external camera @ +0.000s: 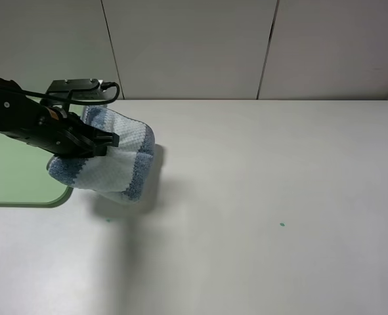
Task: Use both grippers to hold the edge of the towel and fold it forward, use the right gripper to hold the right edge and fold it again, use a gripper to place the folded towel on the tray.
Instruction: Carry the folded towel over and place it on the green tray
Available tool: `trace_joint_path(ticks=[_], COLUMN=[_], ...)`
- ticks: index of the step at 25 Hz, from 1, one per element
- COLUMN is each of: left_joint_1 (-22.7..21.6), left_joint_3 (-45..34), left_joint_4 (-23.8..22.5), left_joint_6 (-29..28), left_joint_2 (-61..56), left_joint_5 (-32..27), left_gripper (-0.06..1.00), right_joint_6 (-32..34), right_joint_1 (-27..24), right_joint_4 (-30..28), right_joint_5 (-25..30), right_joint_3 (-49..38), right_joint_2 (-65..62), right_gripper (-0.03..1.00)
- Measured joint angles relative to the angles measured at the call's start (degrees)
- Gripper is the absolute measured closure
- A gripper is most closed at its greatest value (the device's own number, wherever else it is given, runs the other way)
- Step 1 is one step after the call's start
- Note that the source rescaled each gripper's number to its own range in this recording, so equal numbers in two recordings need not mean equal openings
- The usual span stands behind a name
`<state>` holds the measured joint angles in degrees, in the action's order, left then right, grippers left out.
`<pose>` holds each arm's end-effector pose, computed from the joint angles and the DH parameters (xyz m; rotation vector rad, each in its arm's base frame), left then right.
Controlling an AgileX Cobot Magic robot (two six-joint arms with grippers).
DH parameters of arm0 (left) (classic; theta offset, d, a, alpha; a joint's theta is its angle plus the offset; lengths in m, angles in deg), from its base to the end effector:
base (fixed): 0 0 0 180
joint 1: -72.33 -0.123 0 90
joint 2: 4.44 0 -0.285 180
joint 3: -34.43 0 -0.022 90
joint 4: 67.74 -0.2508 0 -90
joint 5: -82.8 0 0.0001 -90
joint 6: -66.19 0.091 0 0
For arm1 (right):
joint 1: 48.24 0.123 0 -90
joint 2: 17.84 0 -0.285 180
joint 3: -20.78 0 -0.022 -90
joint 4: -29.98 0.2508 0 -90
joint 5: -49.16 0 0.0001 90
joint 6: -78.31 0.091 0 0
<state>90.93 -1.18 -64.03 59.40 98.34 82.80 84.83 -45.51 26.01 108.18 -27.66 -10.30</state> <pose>0.2904 -0.0977 0.1599 0.1715 2.4226 -0.2318 -0.0044 -0.0056 0.2806 0.0685 2.0041 0.0209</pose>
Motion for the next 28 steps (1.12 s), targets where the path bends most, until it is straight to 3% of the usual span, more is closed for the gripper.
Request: trace_joint_path(ticks=[19, 28], left_joint_1=[-14.32, -19.28], left_joint_3=[-0.05, -0.05], left_joint_4=[-6.03, -13.49], left_joint_6=[0.13, 0.13], left_joint_2=[-1.01, -1.01], left_joint_5=[-0.61, 5.20], left_gripper=[0.72, 0.72], right_joint_6=[0.00, 0.00], right_joint_1=[0.00, 0.00], right_joint_4=[0.00, 0.00], right_joint_5=[0.00, 0.00], right_joint_3=[0.00, 0.00], right_joint_2=[0.00, 0.00], right_gripper=[-0.03, -0.03])
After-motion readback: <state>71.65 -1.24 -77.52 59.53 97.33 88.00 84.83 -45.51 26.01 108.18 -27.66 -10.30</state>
